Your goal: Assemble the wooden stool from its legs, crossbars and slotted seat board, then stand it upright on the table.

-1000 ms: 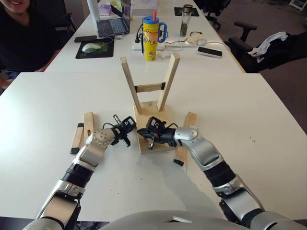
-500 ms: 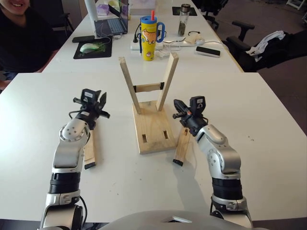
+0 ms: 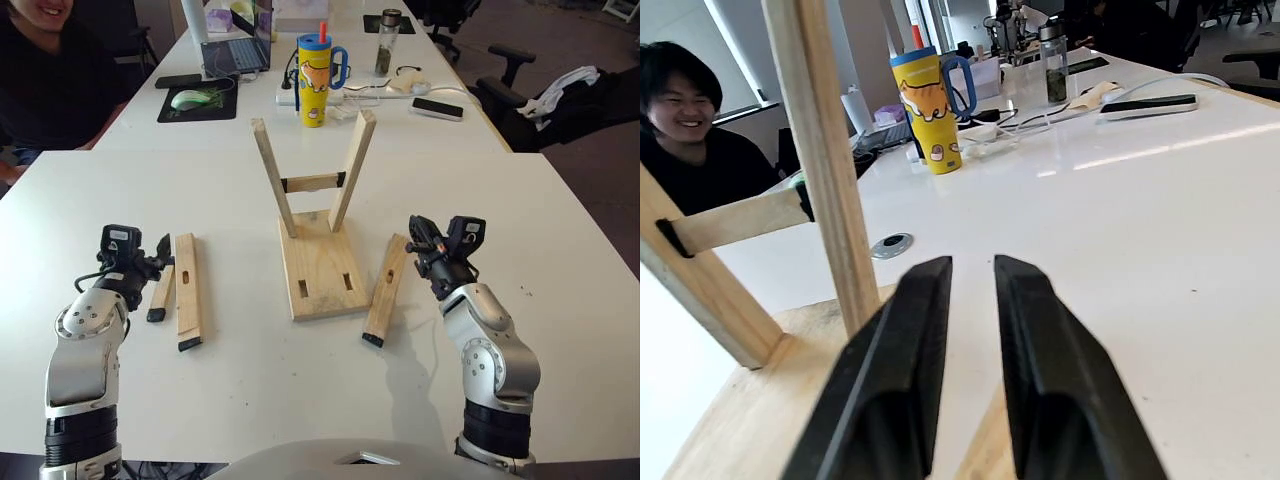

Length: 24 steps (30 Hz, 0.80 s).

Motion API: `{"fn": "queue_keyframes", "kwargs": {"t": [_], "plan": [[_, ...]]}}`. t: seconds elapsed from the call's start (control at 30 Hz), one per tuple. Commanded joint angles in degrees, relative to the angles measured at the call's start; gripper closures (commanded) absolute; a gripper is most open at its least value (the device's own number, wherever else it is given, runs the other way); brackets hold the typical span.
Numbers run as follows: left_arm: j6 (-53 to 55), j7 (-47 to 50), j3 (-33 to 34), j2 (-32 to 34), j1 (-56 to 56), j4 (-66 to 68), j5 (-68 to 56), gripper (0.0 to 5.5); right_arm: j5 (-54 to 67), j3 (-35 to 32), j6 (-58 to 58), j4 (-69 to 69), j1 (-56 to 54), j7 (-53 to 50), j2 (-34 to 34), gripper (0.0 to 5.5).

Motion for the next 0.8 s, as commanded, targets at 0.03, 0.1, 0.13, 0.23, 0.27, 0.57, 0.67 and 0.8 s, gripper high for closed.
{"fn": "queue_keyframes", "kwargs": {"t": [0.03,0.1,0.13,0.23,0.27,0.57,0.67,0.8], "plan": [[-4.9,-4.38,-1.28,5.89,-0.42,9.9,2.34,2.42,0.13,0.06,-0.7,-1.0,1.48,-1.34,-0.04,4.02],[-6.04,-4.35,0.89,5.91,-1.89,14.43,1.02,2.42,0.02,0.5,-0.45,-0.78,1.44,-1.56,-0.2,3.9],[-6.41,-4.59,1.57,5.91,-2.13,15.6,0.28,2.42,-0.36,0.76,-0.53,-0.65,1.56,-1.71,-0.46,3.9],[-4.79,-5.56,2.16,5.97,-0.73,14.7,-1.12,2.42,-0.17,0.81,-0.59,-0.12,1.83,-1.97,-0.4,3.9],[-3.4,-5.88,2.1,5.91,0.27,13.54,-1.53,2.42,-0.12,0.91,-0.64,0.07,1.91,-2.03,-0.35,3.9],[9.52,-4.82,2.41,5.66,4.95,4.63,-4.88,2.42,0.54,1.87,-0.25,-1.05,3.08,-3.76,0.87,3.9],[12.27,-4.96,1.3,5.9,4.66,4.38,-4.89,2.42,0.87,1.79,0.29,-1.99,3.2,-4.45,0.97,3.9],[18.15,-3.77,0.73,4.02,2.7,6.37,-6.07,2.42,1.32,1.55,1.0,-2.96,2.67,-5.69,1.2,3.9]]}}
